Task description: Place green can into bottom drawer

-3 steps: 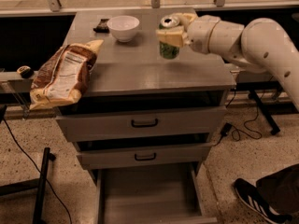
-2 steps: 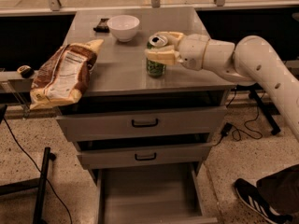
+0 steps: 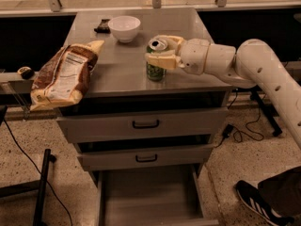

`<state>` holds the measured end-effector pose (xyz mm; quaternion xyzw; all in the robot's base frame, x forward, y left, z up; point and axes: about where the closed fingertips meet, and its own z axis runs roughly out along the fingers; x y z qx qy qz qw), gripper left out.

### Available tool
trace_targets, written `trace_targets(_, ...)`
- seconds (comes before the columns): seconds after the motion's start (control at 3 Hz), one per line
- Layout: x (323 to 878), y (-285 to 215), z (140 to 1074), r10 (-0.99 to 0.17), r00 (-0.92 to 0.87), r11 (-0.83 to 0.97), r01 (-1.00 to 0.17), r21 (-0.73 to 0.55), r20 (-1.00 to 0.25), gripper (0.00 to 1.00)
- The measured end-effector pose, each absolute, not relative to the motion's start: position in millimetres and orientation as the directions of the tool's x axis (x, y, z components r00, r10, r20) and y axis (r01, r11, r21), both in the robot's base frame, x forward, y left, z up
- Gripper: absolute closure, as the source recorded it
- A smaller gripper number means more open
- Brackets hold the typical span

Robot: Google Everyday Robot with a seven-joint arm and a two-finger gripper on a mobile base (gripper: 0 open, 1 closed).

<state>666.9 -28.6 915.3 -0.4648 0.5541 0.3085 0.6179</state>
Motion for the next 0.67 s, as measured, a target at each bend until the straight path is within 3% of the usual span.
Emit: trace_targets(0.67, 657.1, -30.7, 917.2, -0.103, 0.194, 0.358, -0.908, -0.218, -0.976, 1.00)
